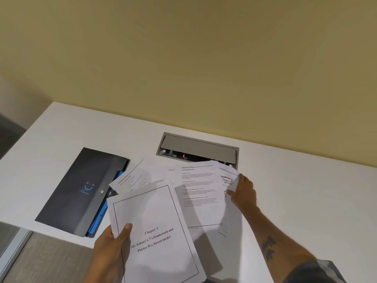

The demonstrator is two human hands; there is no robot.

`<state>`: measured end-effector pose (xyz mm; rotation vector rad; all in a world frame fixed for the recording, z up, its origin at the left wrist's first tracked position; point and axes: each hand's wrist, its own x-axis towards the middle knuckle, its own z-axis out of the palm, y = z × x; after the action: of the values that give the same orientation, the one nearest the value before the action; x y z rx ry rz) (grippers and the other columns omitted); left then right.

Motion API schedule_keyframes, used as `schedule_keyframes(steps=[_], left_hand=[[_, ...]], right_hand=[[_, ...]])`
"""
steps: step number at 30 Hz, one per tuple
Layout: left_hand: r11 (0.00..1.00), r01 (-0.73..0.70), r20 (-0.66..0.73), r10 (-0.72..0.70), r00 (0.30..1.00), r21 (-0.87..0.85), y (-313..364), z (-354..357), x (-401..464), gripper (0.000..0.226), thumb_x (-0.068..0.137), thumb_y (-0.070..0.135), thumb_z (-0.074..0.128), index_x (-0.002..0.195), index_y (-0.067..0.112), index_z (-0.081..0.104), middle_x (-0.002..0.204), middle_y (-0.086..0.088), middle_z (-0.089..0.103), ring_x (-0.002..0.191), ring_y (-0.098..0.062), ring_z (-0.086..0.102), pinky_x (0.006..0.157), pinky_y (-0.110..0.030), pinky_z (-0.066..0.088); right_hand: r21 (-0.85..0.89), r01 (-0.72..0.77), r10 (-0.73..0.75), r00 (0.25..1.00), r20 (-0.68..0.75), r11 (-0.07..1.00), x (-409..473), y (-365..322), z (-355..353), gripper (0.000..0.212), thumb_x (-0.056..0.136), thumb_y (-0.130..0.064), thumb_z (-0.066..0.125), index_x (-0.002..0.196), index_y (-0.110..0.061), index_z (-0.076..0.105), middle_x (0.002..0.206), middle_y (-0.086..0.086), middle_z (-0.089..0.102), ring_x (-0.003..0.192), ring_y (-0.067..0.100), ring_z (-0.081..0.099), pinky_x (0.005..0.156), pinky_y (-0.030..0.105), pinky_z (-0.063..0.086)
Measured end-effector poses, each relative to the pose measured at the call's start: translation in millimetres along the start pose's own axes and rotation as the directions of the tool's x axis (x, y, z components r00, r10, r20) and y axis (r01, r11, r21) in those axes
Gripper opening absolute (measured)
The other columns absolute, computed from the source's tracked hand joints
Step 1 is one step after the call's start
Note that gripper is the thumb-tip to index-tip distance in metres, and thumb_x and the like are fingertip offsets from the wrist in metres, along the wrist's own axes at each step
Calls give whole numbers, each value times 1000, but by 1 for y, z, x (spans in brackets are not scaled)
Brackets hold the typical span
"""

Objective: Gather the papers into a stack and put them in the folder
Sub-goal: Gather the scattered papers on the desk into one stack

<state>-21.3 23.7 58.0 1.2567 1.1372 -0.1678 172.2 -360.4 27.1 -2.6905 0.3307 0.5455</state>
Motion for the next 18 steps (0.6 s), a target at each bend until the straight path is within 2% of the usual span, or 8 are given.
schedule_keyframes(steps=[4,6,8,10,12,13,15,18], left_hand=[[1000,-12,36,11,999,17,5,4,0,20,90,29,80,109,27,75,110,-8,83,104,-41,77,94,-64,58],[999,-34,43,33,999,22,8,7,-1,22,89,30,80,110,26,75,107,-7,84,100,-40,79,92,-63,60],[999,-51,58,50,997,16,11,10,-2,20,90,28,80,109,25,75,105,-6,84,96,-37,81,90,-62,61],[998,-59,82,60,995,-5,13,13,-2,17,93,25,77,110,23,76,106,-6,84,97,-36,81,92,-61,61],[997,-78,105,79,991,-14,14,16,-4,14,95,22,75,109,22,78,109,-7,84,99,-35,81,93,-60,60],[996,-92,112,93,989,-6,15,17,-5,13,95,22,75,107,23,78,108,-7,84,98,-34,81,93,-60,60],[991,-127,121,123,985,28,17,20,-8,10,95,27,76,104,30,78,105,-2,85,94,-30,82,89,-57,62],[983,-172,143,162,976,62,22,22,-12,10,94,34,75,102,40,76,103,2,85,91,-26,83,86,-55,64]], right_hand=[[73,-8,11,999,-42,997,-13,6,7,80,93,-19,78,159,-7,35,153,13,52,142,34,47,112,45,45],[205,-38,55,995,-78,978,-21,8,11,79,88,-10,80,157,-8,40,150,15,55,140,36,49,113,46,44],[355,-85,130,986,-105,931,-28,11,14,73,85,-5,81,151,-8,48,143,16,61,133,37,55,108,47,49],[425,-144,214,970,-120,894,-31,16,15,53,86,-8,82,134,-5,59,126,16,69,113,36,64,95,48,56],[446,-161,257,953,-162,880,-33,23,14,26,88,-13,81,105,-2,66,103,15,72,93,36,67,82,48,60],[461,-146,262,945,-198,875,-35,27,12,17,89,-14,80,96,-4,68,96,12,71,89,37,68,78,47,60],[498,-72,259,912,-317,864,-42,35,7,7,91,-14,78,93,-11,72,97,5,71,89,34,71,72,38,56],[454,23,236,830,-506,891,-52,50,-8,18,92,-8,73,100,-24,70,102,-3,74,84,27,73,67,29,46]])
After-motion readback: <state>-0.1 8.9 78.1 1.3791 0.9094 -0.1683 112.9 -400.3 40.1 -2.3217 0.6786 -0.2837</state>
